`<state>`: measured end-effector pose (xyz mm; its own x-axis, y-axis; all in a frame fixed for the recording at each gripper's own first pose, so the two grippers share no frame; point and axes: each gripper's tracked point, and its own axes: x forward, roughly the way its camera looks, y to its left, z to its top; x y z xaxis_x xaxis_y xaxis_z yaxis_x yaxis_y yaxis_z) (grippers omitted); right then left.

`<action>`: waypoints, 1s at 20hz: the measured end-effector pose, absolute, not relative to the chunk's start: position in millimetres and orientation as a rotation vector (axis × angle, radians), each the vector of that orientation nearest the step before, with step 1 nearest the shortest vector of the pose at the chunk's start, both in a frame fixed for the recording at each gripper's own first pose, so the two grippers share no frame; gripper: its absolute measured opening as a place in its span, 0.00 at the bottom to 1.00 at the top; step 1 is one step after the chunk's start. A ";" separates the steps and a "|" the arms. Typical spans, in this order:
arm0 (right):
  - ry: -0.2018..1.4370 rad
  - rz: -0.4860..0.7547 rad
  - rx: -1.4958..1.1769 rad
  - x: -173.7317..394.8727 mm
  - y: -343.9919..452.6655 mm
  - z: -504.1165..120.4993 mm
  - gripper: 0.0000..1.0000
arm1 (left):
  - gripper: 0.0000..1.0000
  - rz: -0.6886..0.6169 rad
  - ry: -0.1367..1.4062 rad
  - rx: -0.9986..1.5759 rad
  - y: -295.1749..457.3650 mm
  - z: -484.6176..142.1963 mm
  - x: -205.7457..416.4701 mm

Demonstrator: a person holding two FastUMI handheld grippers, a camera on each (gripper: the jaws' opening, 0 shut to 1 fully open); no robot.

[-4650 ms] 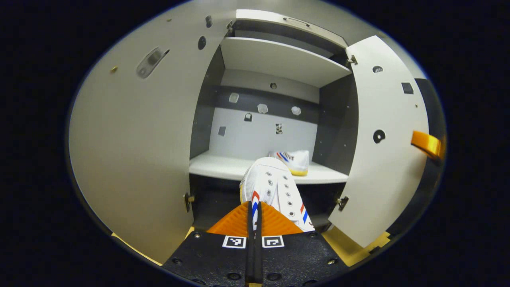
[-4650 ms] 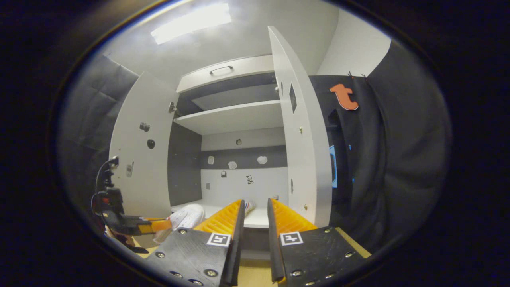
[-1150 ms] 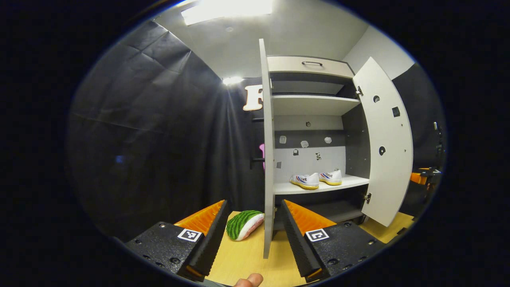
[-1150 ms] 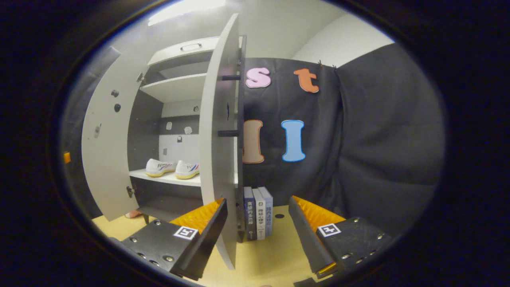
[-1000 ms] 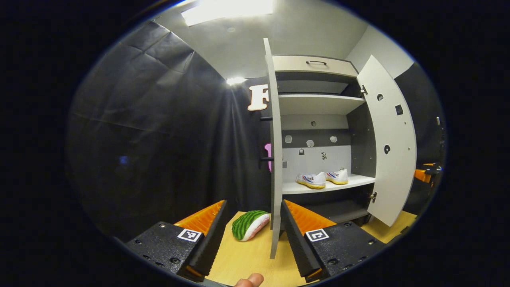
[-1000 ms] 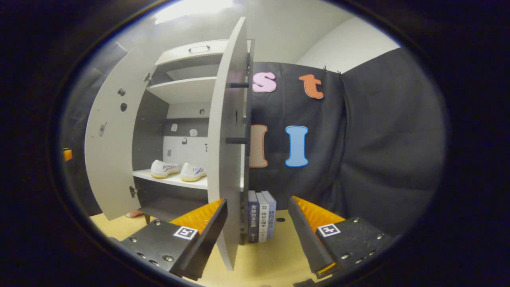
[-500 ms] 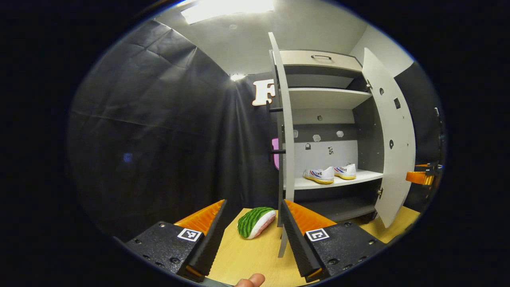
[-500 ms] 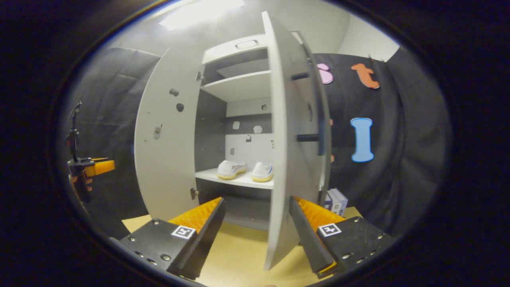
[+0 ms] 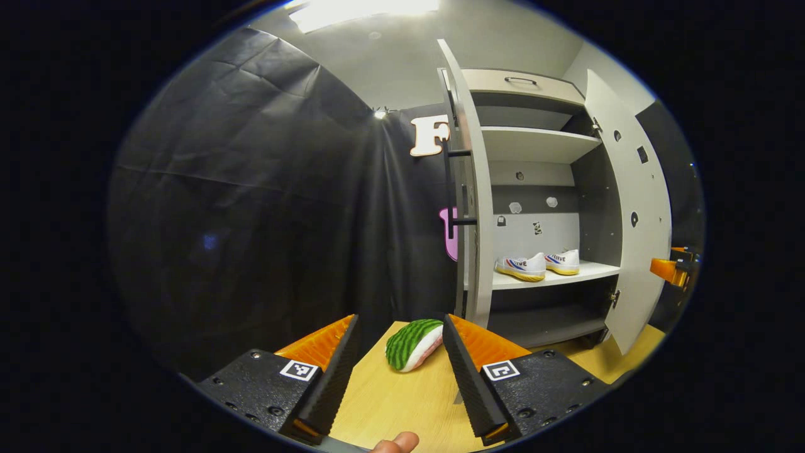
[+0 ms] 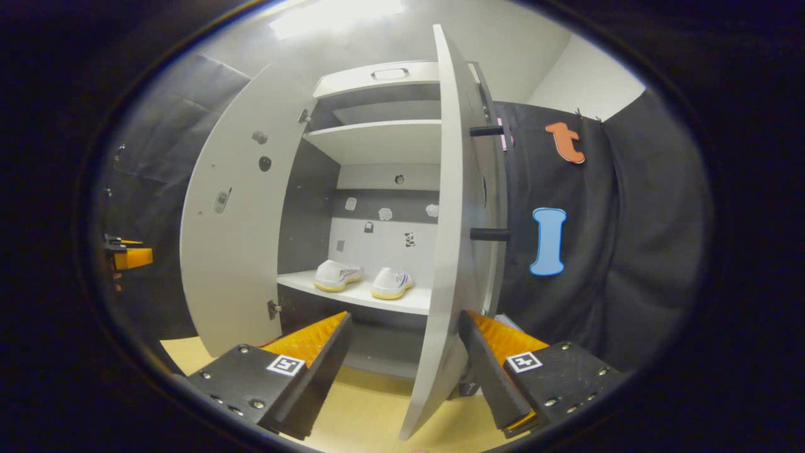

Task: Grab one shoe with the right hand and put it into the shoe cabinet, grab the other shoe with the left hand and put it into the shoe cabinet; then close the right door with the right hand and the left door with the left hand.

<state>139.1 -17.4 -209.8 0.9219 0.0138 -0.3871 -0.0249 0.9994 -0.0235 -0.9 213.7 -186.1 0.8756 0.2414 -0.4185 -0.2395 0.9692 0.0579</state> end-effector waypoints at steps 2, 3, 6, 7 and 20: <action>0.395 0.021 -0.028 140.0 -16.7 -210.0 1.00 | 0.80 0.247 0.441 -0.005 213.7 -189.9 2.3; 0.395 0.026 -0.028 140.5 -14.5 -210.8 1.00 | 0.80 0.247 0.444 -0.009 214.8 -191.7 1.0; 0.398 0.062 -0.017 143.8 2.4 -212.4 1.00 | 0.80 0.246 0.454 -0.021 217.4 -197.4 0.8; 0.399 0.084 -0.011 144.6 9.6 -213.1 1.00 | 0.80 0.248 0.457 -0.024 218.1 -199.2 0.7; 0.470 0.360 0.065 126.3 97.0 -225.9 0.96 | 0.77 0.231 0.518 -0.028 223.2 -226.6 11.4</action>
<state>126.3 97.0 -225.9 0.8300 0.3537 -0.4312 -0.3242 0.9351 0.1430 11.4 223.2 -226.6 0.8435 0.2112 -0.4939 -0.2254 0.9738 0.0314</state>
